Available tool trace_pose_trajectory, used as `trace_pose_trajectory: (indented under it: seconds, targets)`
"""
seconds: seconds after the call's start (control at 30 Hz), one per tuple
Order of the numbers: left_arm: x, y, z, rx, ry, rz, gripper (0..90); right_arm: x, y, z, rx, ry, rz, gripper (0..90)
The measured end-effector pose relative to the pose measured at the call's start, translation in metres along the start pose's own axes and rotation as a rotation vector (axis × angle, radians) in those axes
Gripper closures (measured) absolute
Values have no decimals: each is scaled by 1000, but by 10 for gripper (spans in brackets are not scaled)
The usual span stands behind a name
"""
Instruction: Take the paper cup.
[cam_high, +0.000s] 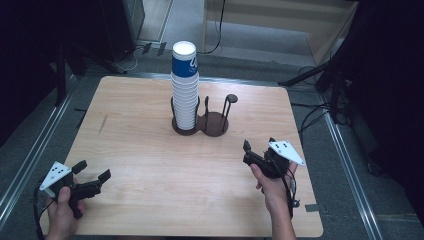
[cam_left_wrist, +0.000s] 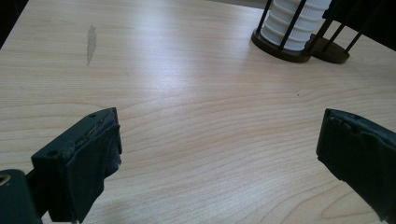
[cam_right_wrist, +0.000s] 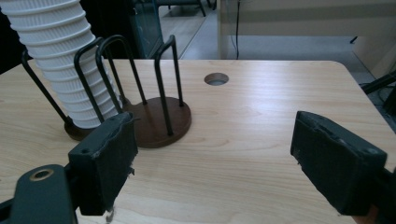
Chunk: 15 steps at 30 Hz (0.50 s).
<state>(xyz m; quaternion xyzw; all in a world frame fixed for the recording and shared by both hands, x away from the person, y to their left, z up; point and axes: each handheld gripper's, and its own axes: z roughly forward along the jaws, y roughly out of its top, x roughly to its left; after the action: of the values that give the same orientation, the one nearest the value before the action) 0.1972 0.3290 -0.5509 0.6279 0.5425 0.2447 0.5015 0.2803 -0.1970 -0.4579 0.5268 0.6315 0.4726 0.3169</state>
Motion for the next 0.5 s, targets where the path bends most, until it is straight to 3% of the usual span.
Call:
trace_pose_trajectory:
  seconds: [0.5]
  targets:
    - [-2,0,2,8,6,7,9,44,29,37,11,63,8,156]
